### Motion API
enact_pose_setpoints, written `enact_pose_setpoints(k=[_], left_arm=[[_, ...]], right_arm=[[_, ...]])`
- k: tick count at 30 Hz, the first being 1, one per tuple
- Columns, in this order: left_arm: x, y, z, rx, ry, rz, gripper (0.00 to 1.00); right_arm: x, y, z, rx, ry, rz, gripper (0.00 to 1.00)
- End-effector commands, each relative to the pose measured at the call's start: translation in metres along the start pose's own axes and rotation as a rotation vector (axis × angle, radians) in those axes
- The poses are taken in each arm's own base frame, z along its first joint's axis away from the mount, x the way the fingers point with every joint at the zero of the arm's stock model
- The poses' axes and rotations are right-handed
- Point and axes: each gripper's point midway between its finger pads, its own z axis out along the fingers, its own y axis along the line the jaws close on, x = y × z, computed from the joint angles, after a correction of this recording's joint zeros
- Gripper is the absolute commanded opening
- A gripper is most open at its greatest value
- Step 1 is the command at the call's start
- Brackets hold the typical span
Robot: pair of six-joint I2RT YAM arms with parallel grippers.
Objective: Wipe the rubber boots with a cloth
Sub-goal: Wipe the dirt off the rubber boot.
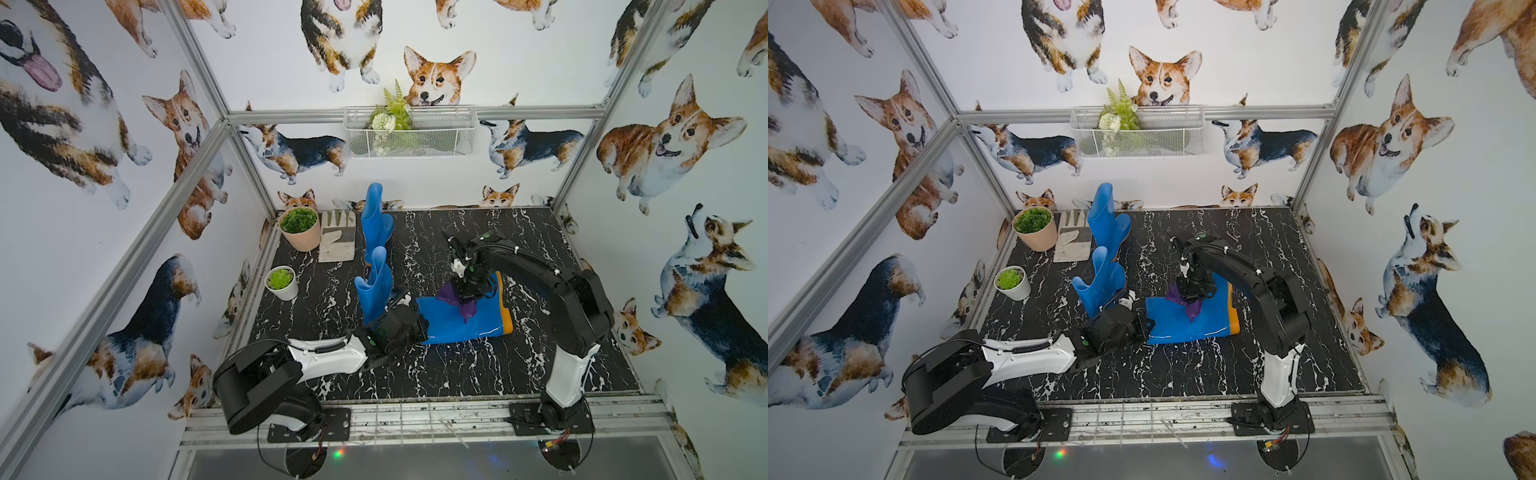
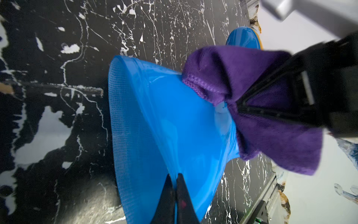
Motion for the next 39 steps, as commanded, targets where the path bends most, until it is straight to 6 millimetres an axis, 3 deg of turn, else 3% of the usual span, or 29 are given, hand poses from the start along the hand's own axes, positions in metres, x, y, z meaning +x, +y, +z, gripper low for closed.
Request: enact_pose_setpoints(k=[1,5,8,11,12,15,18,20,22,24,25,27,30,33,36,39], left_arm=[[-0.005,-0.004,-0.003,0.003,-0.018,0.028,0.0],[-0.006,-0.006,-0.005,0.005,-0.024,0.034,0.0],[-0.004,-0.006,-0.006,0.004,-0.024,0.037,0.0],[-0.006,-0.009,-0.01,-0.002,-0.027,0.044,0.0],[-0.007,-0.009,-0.012,-0.006,-0.032,0.047,0.0],[-0.013,-0.011,-0.017,-0.017,-0.049,0.056,0.0],[-0.017,-0.012,-0.018,-0.027,-0.06,0.064,0.0],[-0.017,-0.011,-0.016,-0.042,-0.058,0.066,0.0],[-0.015,-0.007,-0.013,-0.055,-0.056,0.057,0.0],[-0.013,-0.004,-0.009,-0.064,-0.05,0.046,0.0],[-0.012,-0.003,-0.009,-0.072,-0.044,0.044,0.0],[-0.011,-0.001,-0.009,-0.097,-0.031,0.053,0.0],[-0.012,-0.001,-0.012,-0.107,-0.025,0.066,0.0],[-0.013,-0.002,-0.015,-0.11,-0.032,0.066,0.0],[-0.012,-0.006,-0.016,-0.107,-0.041,0.069,0.0],[-0.01,-0.012,-0.02,-0.113,-0.057,0.09,0.0]], right_arm=[[0.004,-0.002,0.013,-0.051,0.069,0.005,0.0],[-0.014,-0.041,0.015,-0.059,0.068,0.096,0.0],[-0.04,-0.075,-0.001,-0.115,0.026,0.186,0.0],[-0.071,-0.123,-0.052,-0.128,-0.101,0.331,0.0],[-0.077,-0.129,-0.07,-0.118,-0.145,0.341,0.0],[-0.086,-0.137,-0.125,-0.078,-0.276,0.345,0.0],[-0.084,-0.11,-0.145,-0.117,-0.347,0.308,0.0],[-0.073,-0.071,-0.13,-0.097,-0.319,0.207,0.0],[-0.05,-0.025,-0.093,-0.122,-0.201,0.115,0.0],[-0.028,0.009,-0.05,-0.149,-0.096,0.063,0.0],[-0.021,0.021,-0.03,-0.158,-0.055,0.043,0.0],[-0.01,0.02,-0.001,-0.142,0.025,0.049,0.0],[-0.01,-0.001,0.007,-0.068,0.074,0.027,0.0],[-0.028,-0.046,-0.005,0.021,0.036,0.091,0.0],[-0.056,-0.115,-0.041,0.217,-0.044,0.189,0.0],[-0.079,-0.131,-0.097,0.227,-0.171,0.225,0.0]])
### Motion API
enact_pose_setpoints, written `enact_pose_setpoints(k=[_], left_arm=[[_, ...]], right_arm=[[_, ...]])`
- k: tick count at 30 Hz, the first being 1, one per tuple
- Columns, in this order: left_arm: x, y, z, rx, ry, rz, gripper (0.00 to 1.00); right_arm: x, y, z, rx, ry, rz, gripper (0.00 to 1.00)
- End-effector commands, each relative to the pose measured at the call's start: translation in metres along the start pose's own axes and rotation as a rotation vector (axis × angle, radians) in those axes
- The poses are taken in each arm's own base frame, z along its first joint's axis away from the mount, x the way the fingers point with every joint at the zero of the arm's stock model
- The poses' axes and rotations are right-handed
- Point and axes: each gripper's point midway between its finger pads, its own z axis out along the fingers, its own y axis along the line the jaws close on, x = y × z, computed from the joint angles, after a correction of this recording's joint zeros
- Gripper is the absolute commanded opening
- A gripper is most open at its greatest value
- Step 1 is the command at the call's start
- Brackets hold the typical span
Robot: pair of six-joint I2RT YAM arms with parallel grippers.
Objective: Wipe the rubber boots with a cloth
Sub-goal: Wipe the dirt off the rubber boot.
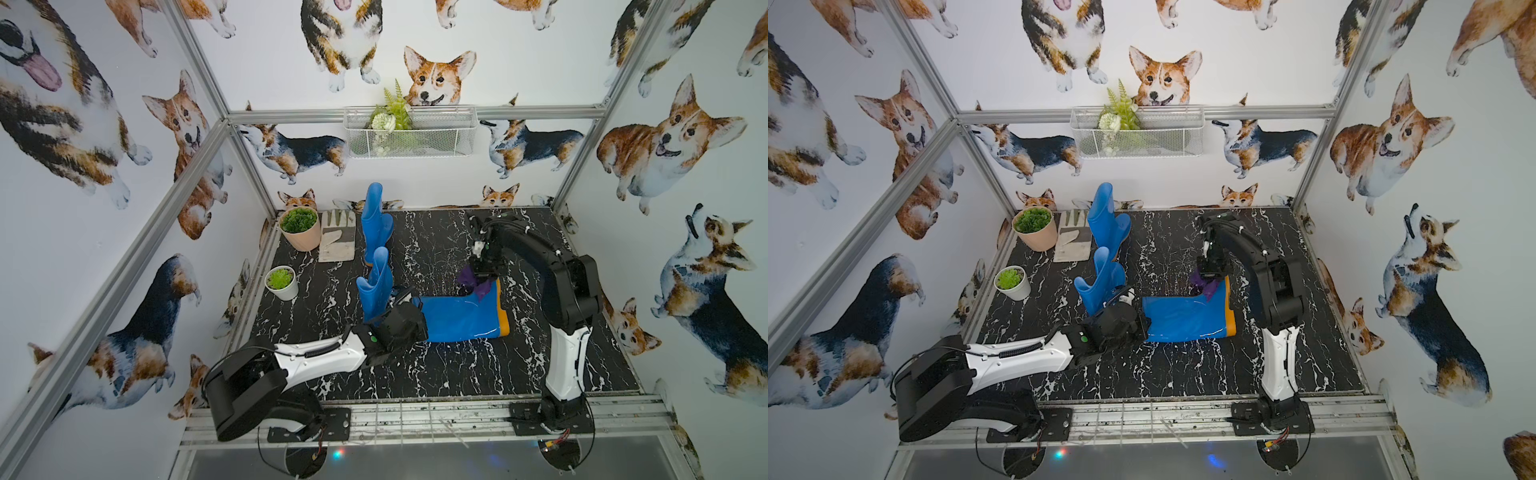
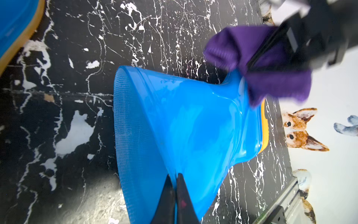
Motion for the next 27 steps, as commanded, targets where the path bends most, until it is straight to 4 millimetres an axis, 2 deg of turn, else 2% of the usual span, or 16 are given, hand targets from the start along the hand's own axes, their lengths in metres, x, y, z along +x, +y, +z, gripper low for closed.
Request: enact_pose_setpoints(k=[1,3,5,7,9,11,15,18,21,22,25,27], left_arm=[[-0.006,-0.005,-0.006,-0.022,-0.045,0.012,0.0],[-0.009,-0.007,-0.008,-0.026,-0.058,0.014,0.0],[-0.016,-0.013,-0.009,-0.022,-0.073,0.017,0.0],[-0.03,-0.025,-0.018,-0.018,-0.099,0.035,0.0],[-0.043,-0.04,-0.03,-0.008,-0.125,0.078,0.0],[-0.044,-0.045,-0.031,-0.005,-0.125,0.102,0.0],[-0.031,-0.045,-0.015,0.011,-0.076,0.049,0.0],[-0.033,-0.045,-0.011,0.012,-0.076,0.031,0.0],[-0.037,-0.049,-0.014,0.027,-0.073,-0.004,0.0],[-0.047,-0.066,-0.019,0.064,-0.086,-0.02,0.0],[-0.051,-0.082,-0.024,0.125,-0.084,-0.065,0.0],[-0.053,-0.089,-0.026,0.158,-0.083,-0.1,0.0]], right_arm=[[-0.023,-0.033,-0.066,0.116,-0.141,0.013,0.0],[-0.024,-0.018,-0.1,0.022,-0.252,0.033,0.0],[-0.007,-0.005,-0.113,-0.057,-0.357,0.038,0.0],[0.014,-0.007,-0.102,-0.141,-0.442,0.099,0.0],[0.034,-0.012,-0.084,-0.282,-0.429,0.22,0.0],[0.057,0.0,-0.073,-0.352,-0.377,0.221,0.0],[0.125,0.064,-0.063,-0.379,-0.405,0.013,0.0],[0.162,0.093,-0.057,-0.433,-0.549,-0.068,0.0],[0.181,0.111,-0.055,-0.498,-0.707,-0.114,0.0],[0.184,0.119,-0.059,-0.513,-0.758,-0.141,0.0],[0.188,0.138,-0.068,-0.52,-0.898,-0.206,0.0],[0.191,0.157,-0.073,-0.568,-0.964,-0.244,0.0]])
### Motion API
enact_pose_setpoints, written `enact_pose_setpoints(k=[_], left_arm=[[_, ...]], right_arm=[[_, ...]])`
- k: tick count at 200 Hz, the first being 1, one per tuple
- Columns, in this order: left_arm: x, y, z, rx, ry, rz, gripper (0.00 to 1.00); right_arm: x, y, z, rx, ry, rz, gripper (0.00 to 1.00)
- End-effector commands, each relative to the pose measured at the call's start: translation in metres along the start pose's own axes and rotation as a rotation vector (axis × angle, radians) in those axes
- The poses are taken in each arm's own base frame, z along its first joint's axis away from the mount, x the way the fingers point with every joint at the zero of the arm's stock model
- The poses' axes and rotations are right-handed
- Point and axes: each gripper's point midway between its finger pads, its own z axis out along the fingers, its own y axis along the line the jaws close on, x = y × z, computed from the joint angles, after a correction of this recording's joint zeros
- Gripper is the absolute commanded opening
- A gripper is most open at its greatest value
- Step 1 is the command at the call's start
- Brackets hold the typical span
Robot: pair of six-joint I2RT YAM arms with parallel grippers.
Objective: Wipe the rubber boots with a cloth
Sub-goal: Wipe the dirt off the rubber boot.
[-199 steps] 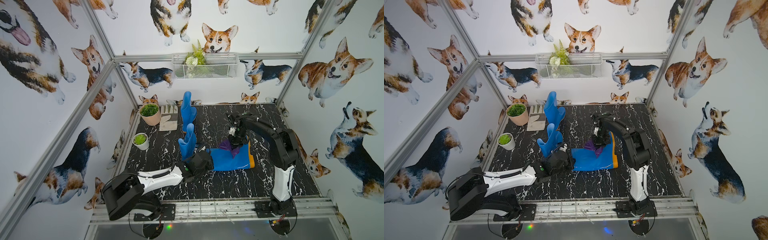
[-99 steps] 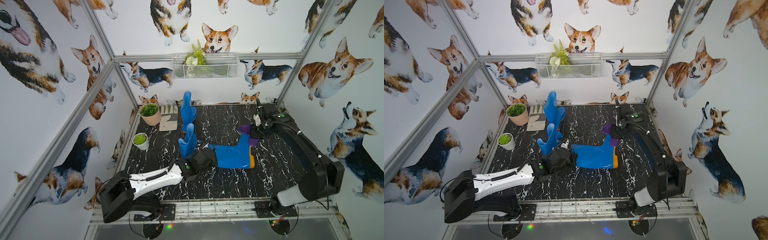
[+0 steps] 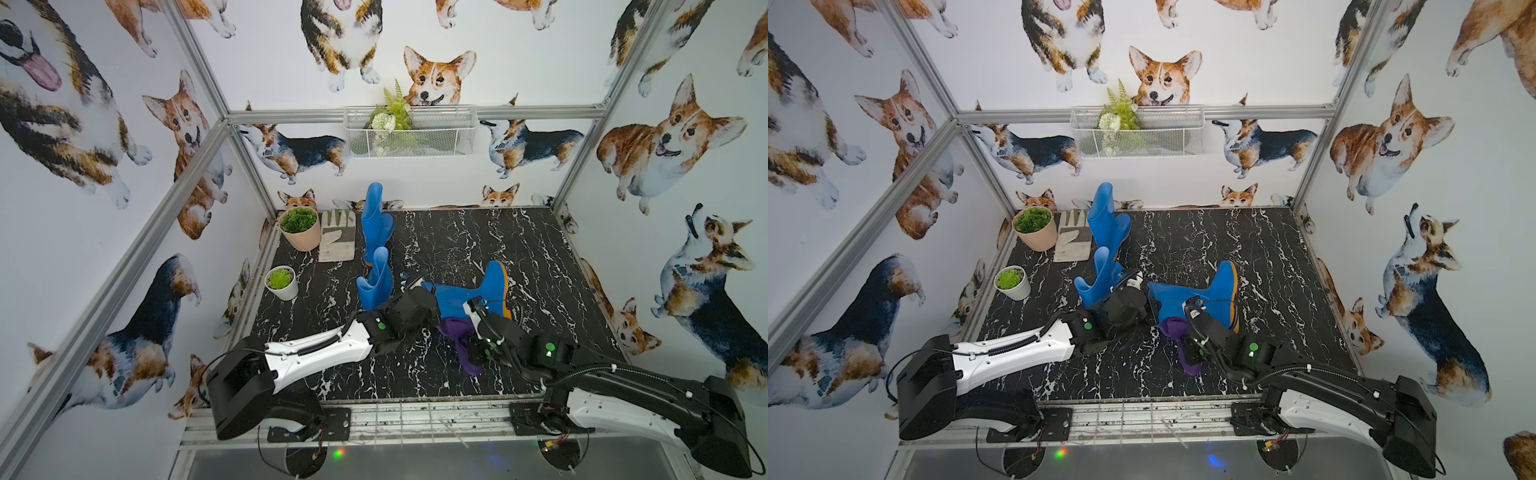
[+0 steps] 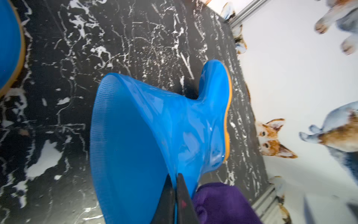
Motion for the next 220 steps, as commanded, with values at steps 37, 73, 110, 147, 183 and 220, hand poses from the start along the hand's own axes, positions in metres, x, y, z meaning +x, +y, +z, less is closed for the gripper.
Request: enact_pose_setpoints(k=[37,73,110,147,183,220], left_arm=[[-0.01,-0.035,-0.01,0.124,-0.02,-0.155,0.0],[-0.017,-0.04,-0.02,0.145,-0.037,-0.178,0.0],[-0.024,-0.049,-0.027,0.171,-0.041,-0.165,0.0],[-0.027,-0.052,-0.03,0.198,-0.042,-0.174,0.0],[-0.029,-0.055,-0.033,0.215,-0.036,-0.164,0.0],[-0.025,-0.062,-0.033,0.237,0.003,-0.106,0.0]], right_arm=[[-0.037,0.037,0.043,-0.002,-0.292,-0.02,0.0],[-0.024,-0.034,0.04,0.312,-0.213,0.072,0.0],[0.026,-0.127,0.017,0.481,-0.095,0.398,0.0],[0.046,-0.164,-0.018,0.563,-0.065,0.505,0.0],[0.023,-0.142,-0.036,0.414,-0.077,0.457,0.0],[-0.029,-0.095,-0.049,0.282,-0.112,0.255,0.0]])
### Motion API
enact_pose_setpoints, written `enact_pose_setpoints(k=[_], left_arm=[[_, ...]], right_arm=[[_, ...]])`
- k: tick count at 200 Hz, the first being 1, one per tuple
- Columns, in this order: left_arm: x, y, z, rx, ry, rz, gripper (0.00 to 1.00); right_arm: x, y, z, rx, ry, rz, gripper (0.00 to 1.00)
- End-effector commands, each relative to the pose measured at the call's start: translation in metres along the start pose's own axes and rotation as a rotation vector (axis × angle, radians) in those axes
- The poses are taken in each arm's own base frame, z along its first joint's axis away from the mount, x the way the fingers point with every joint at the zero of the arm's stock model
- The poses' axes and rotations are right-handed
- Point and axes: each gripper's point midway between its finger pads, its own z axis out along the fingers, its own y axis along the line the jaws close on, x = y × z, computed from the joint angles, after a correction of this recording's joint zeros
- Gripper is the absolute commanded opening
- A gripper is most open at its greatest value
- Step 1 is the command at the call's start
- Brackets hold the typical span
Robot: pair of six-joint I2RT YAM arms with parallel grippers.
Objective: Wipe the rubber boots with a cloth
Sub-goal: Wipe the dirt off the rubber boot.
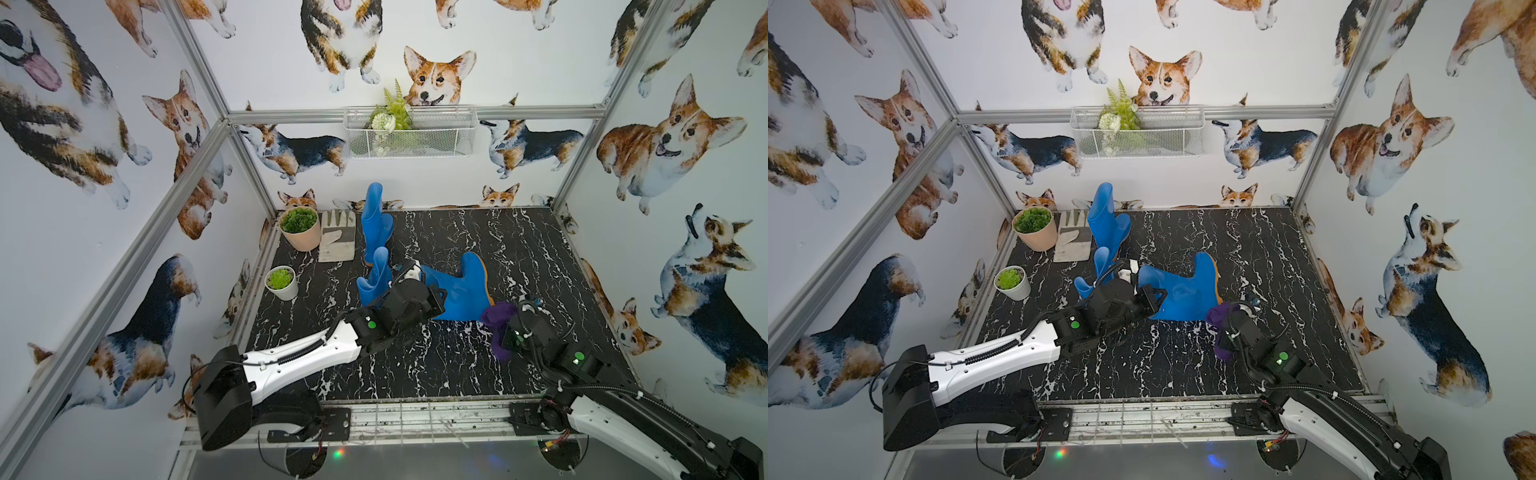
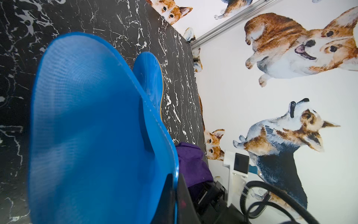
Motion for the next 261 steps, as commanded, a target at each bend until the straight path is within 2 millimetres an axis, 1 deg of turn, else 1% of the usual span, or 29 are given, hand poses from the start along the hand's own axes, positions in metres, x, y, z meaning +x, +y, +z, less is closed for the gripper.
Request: enact_pose_setpoints(k=[1,15,28,49,55,57,59,61,73,86,96,105,113,114,116,128,142,153,174,181,191,206,214,228,246,261], left_arm=[[0.001,-0.017,-0.001,0.056,0.035,0.049,0.0],[0.004,-0.018,-0.004,0.042,0.067,0.106,0.0],[0.008,-0.015,-0.007,0.022,0.098,0.15,0.0],[0.014,-0.004,-0.013,-0.013,0.13,0.187,0.0],[0.015,0.001,-0.014,-0.023,0.134,0.193,0.0],[0.015,0.003,-0.015,-0.026,0.135,0.193,0.0],[0.016,0.003,-0.016,-0.026,0.135,0.194,0.0],[0.016,0.005,-0.016,-0.028,0.137,0.194,0.0],[0.018,0.013,-0.019,-0.036,0.144,0.192,0.0],[0.02,0.021,-0.021,-0.039,0.159,0.191,0.0],[0.021,0.027,-0.023,-0.045,0.173,0.192,0.0],[0.022,0.033,-0.025,-0.049,0.182,0.192,0.0],[0.02,0.032,-0.026,-0.043,0.178,0.19,0.0],[0.024,0.04,-0.025,-0.058,0.187,0.19,0.0],[0.026,0.046,-0.025,-0.069,0.193,0.19,0.0],[0.027,0.053,-0.025,-0.076,0.202,0.187,0.0],[0.029,0.055,-0.023,-0.075,0.216,0.188,0.0],[0.029,0.055,-0.021,-0.073,0.226,0.191,0.0],[0.031,0.056,-0.017,-0.072,0.239,0.193,0.0],[0.031,0.056,-0.015,-0.073,0.239,0.193,0.0],[0.03,0.054,-0.014,-0.068,0.238,0.193,0.0],[0.029,0.054,-0.012,-0.069,0.237,0.191,0.0],[0.028,0.054,-0.011,-0.069,0.233,0.187,0.0],[0.027,0.055,-0.01,-0.071,0.223,0.181,0.0],[0.024,0.056,-0.007,-0.072,0.21,0.171,0.0],[0.022,0.055,-0.005,-0.068,0.207,0.166,0.0]], right_arm=[[-0.019,0.036,-0.02,-0.084,-0.002,-0.16,0.0],[-0.042,0.045,-0.029,-0.066,-0.031,-0.193,0.0],[-0.065,0.045,-0.032,-0.018,-0.019,-0.176,0.0],[-0.089,0.052,-0.02,-0.03,0.06,-0.166,0.0],[-0.09,0.055,-0.01,-0.045,0.104,-0.165,0.0],[-0.092,0.057,-0.01,-0.061,0.109,-0.17,0.0],[-0.091,0.058,-0.005,-0.066,0.132,-0.168,0.0],[-0.093,0.06,-0.004,-0.078,0.136,-0.172,0.0],[-0.087,0.068,0.013,-0.124,0.248,-0.195,0.0],[-0.08,0.066,0.026,-0.097,0.347,-0.228,0.0],[-0.077,0.059,0.037,-0.052,0.399,-0.231,0.0],[-0.08,0.056,0.048,-0.038,0.406,-0.223,0.0],[-0.085,0.055,0.058,-0.043,0.397,-0.204,0.0],[-0.086,0.055,0.059,-0.045,0.396,-0.202,0.0],[-0.087,0.055,0.062,-0.047,0.394,-0.195,0.0],[-0.096,0.053,0.076,-0.061,0.385,-0.149,0.0],[-0.105,0.055,0.089,-0.07,0.387,-0.109,0.0],[-0.112,0.061,0.096,-0.081,0.387,-0.106,0.0],[-0.119,0.067,0.108,-0.088,0.397,-0.109,0.0],[-0.117,0.066,0.112,-0.081,0.411,-0.112,0.0],[-0.11,0.064,0.115,-0.073,0.444,-0.11,0.0],[-0.09,0.059,0.117,-0.07,0.488,-0.096,0.0],[-0.075,0.055,0.115,-0.062,0.506,-0.096,0.0],[-0.044,0.046,0.109,-0.043,0.547,-0.095,0.0],[0.004,0.035,0.091,-0.011,0.607,-0.093,0.0],[0.039,0.022,0.073,0.011,0.63,-0.066,0.0]])
